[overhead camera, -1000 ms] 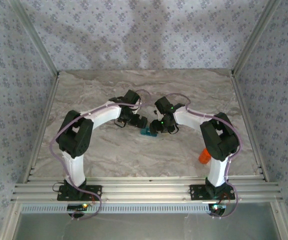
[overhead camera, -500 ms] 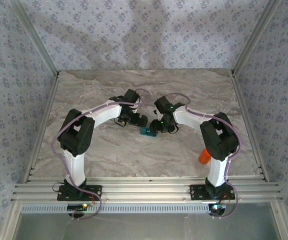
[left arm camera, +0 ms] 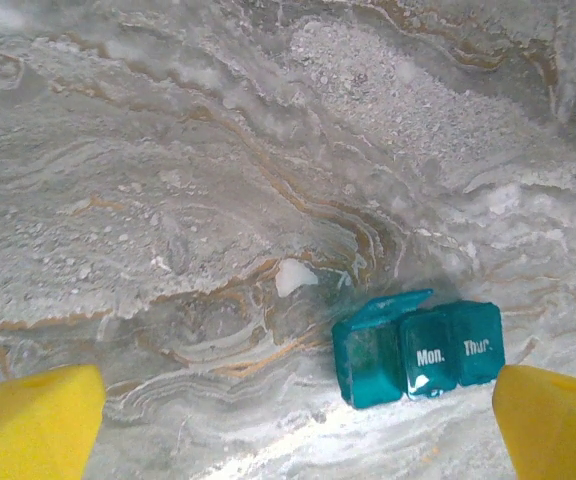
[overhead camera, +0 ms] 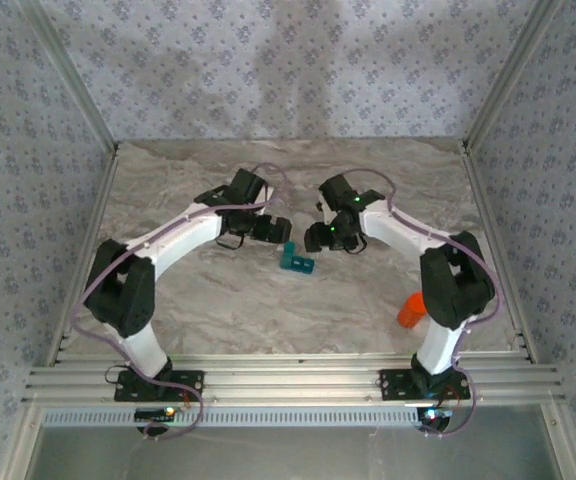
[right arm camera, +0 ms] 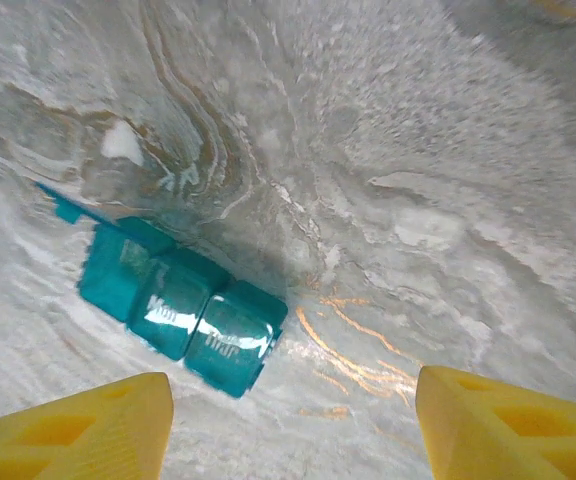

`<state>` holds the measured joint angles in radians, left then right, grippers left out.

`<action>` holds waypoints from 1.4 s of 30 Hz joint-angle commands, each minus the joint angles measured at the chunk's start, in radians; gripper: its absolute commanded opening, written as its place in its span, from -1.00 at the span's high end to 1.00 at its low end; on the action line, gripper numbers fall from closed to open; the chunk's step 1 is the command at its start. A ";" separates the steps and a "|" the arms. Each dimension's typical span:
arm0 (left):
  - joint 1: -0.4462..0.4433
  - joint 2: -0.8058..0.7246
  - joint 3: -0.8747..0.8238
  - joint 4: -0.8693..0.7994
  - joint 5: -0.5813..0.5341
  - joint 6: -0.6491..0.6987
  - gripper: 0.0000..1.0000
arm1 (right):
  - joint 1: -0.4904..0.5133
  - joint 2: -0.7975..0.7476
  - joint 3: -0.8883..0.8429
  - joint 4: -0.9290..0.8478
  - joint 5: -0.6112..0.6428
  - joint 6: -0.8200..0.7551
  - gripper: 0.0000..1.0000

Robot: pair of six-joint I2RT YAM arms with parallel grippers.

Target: Sort the pills into containers

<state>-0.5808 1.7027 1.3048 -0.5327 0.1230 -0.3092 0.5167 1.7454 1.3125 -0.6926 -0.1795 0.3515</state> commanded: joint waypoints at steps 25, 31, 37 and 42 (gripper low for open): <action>-0.012 -0.116 -0.147 0.132 0.074 -0.103 -0.99 | -0.405 -0.658 -0.402 -0.454 0.257 0.263 -0.85; -0.012 -0.110 -0.141 0.139 0.075 -0.109 -0.99 | -0.405 -0.676 -0.481 -0.443 0.244 0.304 -0.78; -0.013 -0.103 -0.128 0.137 0.082 -0.104 -0.99 | -0.405 -0.669 -0.522 -0.409 0.224 0.329 -0.68; -0.013 -0.090 -0.109 0.139 0.085 -0.106 -0.99 | -0.406 -0.632 -0.535 -0.378 0.207 0.329 -0.49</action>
<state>-0.5892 1.5967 1.1687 -0.4065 0.1917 -0.4103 0.1154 1.0981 0.7952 -1.0840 0.0391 0.6582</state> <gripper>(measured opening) 0.992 0.761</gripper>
